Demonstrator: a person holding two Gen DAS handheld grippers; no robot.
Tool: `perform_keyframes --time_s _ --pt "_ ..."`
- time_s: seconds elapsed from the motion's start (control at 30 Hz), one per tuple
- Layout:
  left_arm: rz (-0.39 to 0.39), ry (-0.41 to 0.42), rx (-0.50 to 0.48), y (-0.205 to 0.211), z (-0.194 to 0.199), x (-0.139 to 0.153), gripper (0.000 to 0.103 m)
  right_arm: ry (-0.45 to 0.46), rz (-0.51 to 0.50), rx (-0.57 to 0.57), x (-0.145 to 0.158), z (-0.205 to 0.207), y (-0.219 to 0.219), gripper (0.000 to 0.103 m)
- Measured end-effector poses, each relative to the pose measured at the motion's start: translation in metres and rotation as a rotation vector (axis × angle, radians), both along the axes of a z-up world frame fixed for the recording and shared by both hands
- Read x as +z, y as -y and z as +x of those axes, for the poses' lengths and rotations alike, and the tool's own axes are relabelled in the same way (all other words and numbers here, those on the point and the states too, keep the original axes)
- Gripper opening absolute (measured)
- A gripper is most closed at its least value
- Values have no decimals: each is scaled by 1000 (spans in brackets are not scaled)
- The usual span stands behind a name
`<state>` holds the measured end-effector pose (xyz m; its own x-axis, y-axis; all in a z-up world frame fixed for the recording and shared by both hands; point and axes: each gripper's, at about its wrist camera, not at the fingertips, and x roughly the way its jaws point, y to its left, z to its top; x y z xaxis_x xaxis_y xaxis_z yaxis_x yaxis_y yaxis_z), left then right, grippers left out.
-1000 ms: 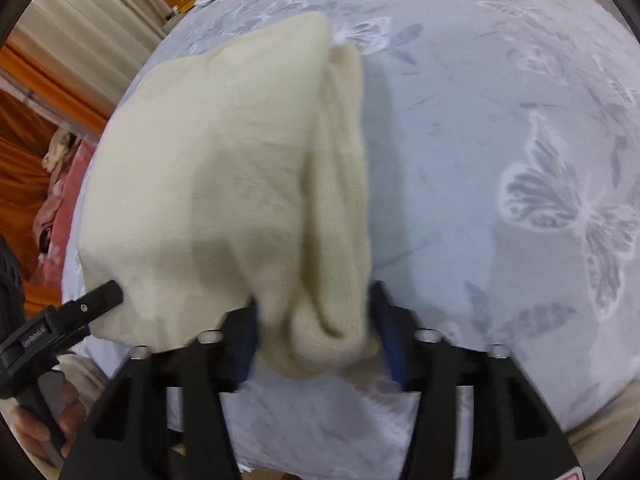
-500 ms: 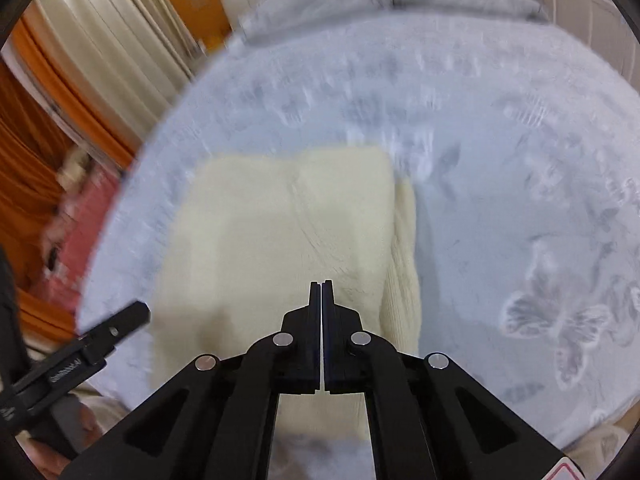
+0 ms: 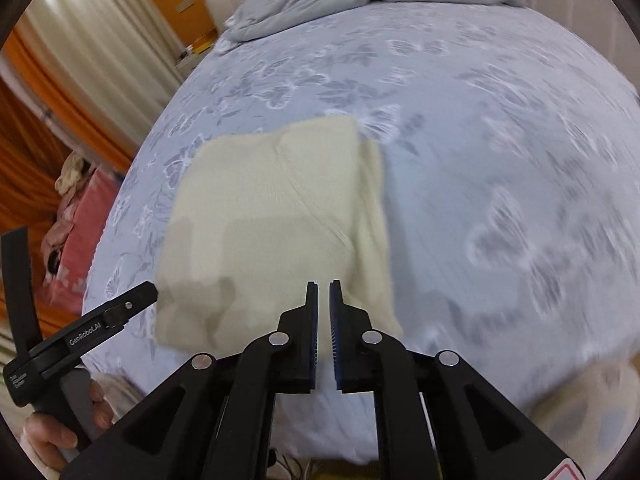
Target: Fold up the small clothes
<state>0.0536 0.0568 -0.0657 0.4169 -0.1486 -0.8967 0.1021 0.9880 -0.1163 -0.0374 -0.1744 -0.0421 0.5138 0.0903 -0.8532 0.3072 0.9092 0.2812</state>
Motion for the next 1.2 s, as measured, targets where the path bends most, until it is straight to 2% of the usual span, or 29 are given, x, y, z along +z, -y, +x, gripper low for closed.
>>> perform_keyframes --time_s 0.1,0.17,0.23,0.33,0.5,0.67,0.93,1.2 --pt "50 43 -43 10 -20 8 93 8 -48 -21 0 -23 -1 14" --pt "65 61 -67 15 -35 10 93 10 -97 -29 0 -36 -5 25" --pt "69 67 -79 19 -45 10 94 20 -129 -27 0 -49 -11 39" --pt "84 72 -103 24 -60 6 94 24 -169 -12 -4 -63 -21 47" --pt "110 76 -116 28 -79 -3 96 17 -177 -15 -14 -78 -27 56" --pt "114 117 -100 25 -93 -11 96 -20 -163 -31 -27 -85 -27 57" --pt "169 145 -92 25 -101 -26 96 -22 -188 -42 -32 -85 -29 61" --pt "175 132 -82 19 -101 -35 96 -40 -215 -24 -38 -84 -36 61"
